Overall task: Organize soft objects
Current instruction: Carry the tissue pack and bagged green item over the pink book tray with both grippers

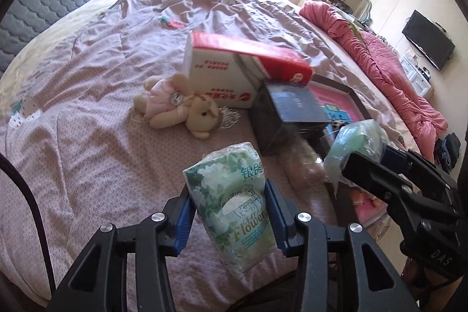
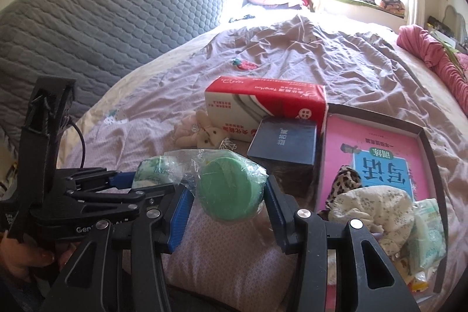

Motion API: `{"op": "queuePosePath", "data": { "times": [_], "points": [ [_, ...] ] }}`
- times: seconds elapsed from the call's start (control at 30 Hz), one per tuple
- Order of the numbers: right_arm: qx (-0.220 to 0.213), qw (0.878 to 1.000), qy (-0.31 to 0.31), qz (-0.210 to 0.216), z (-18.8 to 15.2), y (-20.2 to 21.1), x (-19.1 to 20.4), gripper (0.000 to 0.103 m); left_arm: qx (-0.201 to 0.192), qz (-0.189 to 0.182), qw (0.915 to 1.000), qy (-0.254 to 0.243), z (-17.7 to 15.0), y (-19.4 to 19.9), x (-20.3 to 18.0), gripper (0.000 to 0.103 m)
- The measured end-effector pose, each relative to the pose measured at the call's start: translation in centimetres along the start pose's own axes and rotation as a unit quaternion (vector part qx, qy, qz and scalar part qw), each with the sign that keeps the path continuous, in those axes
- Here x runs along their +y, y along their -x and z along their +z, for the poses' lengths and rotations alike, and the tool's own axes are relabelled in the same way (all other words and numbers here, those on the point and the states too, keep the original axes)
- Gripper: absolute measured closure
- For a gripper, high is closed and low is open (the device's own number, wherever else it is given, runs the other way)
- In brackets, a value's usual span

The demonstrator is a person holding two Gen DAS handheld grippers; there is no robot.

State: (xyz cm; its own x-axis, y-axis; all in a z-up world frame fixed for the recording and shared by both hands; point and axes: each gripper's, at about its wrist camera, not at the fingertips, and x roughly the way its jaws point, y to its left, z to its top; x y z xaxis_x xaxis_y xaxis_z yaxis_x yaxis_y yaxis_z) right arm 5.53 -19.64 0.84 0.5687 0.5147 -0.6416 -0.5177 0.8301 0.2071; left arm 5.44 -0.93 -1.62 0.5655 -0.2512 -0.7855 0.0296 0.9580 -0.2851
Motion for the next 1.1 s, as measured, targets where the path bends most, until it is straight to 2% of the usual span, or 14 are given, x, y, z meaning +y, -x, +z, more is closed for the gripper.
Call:
{"op": "queuePosePath", "data": {
  "times": [0.27, 0.5, 0.73, 1.1],
  "points": [
    [-0.022, 0.998, -0.049, -0.014, -0.4, 3.9, -3.2, 0.053, -0.010, -0.007, 0.9994, -0.031, -0.5, 1.7, -3.6, 0.057],
    [-0.048, 0.992, -0.110, -0.030, -1.1, 7.1, -7.5, 0.053, -0.015, -0.015, 0.9980, -0.059, -0.3, 2.4, -6.7, 0.057],
    [-0.061, 0.985, -0.150, -0.061, -2.1, 9.6, -10.9, 0.053, -0.011, -0.064, 0.9950, -0.075, 0.0, 2.5, -10.0, 0.057],
    [-0.073, 0.975, -0.193, -0.088, -3.5, 11.9, -14.6, 0.053, 0.008, -0.107, 0.9867, -0.122, 0.3, 0.8, -16.8, 0.057]
  ]
}}
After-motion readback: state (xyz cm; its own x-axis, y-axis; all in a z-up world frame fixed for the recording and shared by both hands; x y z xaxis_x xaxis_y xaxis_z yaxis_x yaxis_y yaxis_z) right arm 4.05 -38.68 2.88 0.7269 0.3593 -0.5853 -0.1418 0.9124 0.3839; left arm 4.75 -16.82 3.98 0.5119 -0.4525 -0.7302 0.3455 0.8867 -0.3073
